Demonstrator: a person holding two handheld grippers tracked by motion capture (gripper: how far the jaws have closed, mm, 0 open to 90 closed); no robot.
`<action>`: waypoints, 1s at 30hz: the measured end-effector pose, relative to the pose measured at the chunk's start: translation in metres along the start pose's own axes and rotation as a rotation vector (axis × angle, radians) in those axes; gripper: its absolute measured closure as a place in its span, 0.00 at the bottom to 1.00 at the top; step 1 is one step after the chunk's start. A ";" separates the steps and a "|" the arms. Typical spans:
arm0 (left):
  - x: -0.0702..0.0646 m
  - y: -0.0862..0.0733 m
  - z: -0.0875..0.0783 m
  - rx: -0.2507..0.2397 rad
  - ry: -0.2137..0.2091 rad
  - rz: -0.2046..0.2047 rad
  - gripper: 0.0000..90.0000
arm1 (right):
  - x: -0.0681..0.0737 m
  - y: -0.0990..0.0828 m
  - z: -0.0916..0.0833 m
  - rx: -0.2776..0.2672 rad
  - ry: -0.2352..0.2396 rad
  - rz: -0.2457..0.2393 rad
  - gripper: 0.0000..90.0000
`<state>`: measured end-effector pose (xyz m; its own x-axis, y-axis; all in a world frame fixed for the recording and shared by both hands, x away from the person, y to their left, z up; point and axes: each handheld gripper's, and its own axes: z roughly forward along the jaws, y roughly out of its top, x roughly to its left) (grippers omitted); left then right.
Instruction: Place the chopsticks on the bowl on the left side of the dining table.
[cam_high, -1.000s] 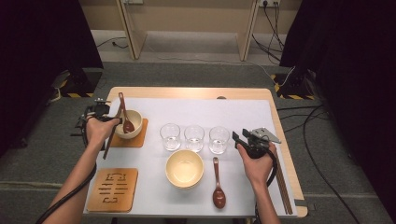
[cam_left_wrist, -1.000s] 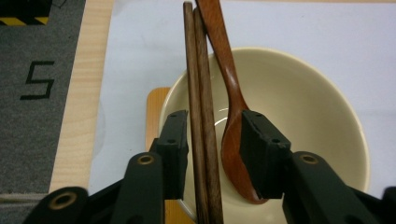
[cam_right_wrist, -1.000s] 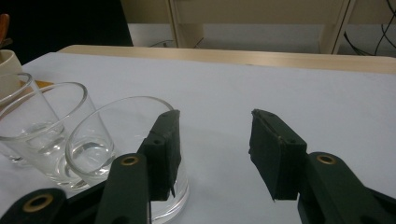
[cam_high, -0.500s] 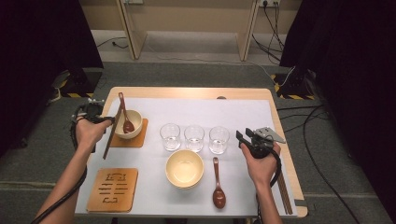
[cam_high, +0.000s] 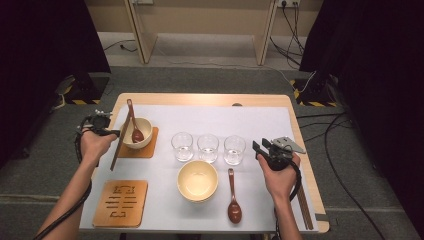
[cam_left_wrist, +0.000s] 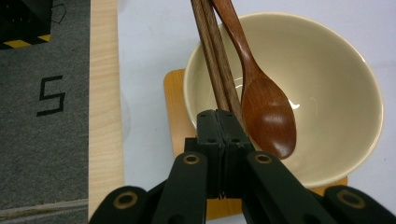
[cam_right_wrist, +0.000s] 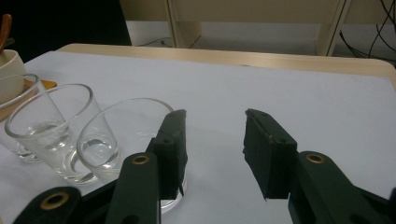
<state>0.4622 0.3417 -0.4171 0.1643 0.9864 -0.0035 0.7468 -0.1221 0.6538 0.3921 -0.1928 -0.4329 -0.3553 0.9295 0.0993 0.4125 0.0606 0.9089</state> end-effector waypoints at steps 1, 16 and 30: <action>-0.001 0.000 0.000 0.000 0.003 0.000 0.98 | 0.000 0.000 0.000 0.001 0.000 0.000 0.66; -0.013 0.005 0.009 0.015 -0.010 -0.015 0.99 | 0.000 -0.001 0.000 0.006 0.007 0.006 0.65; -0.023 0.007 0.018 0.016 -0.022 -0.006 0.98 | 0.000 -0.001 0.000 0.006 0.007 0.006 0.65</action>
<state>0.4747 0.3162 -0.4261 0.1735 0.9845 -0.0242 0.7582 -0.1179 0.6412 0.3916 -0.1933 -0.4336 -0.3588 0.9272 0.1077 0.4199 0.0573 0.9058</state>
